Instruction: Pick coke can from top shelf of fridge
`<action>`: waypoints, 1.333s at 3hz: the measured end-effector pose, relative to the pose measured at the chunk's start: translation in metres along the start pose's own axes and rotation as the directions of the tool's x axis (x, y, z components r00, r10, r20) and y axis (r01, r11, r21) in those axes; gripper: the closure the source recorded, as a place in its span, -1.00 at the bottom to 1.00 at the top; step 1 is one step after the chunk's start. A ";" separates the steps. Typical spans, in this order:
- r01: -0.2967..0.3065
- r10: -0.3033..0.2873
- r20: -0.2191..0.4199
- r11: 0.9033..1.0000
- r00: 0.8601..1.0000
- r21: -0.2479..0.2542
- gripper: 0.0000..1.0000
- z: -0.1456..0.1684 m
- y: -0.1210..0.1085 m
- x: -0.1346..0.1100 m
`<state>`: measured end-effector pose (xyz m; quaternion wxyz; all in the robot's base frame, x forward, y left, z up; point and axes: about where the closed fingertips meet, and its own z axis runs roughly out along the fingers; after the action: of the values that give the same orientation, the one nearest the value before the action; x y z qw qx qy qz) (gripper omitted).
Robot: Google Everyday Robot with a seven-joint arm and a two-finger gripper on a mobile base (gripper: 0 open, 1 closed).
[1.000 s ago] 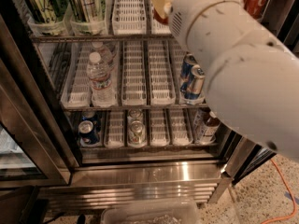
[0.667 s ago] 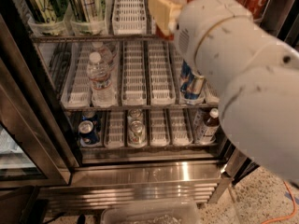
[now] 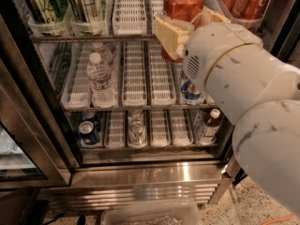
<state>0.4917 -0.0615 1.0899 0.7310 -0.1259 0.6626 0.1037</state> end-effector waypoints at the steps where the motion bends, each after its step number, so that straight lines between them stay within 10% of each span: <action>1: -0.017 0.015 -0.039 0.997 0.999 -0.074 1.00 -0.006 0.030 0.010; 4: -0.088 0.038 -0.141 0.926 0.989 -0.367 1.00 -0.069 0.147 0.044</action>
Offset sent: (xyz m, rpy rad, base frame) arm -0.1105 0.0972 -0.0782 -0.0089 0.2238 0.3640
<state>0.3844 0.0548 1.0328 0.6450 -0.2475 0.6811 0.2425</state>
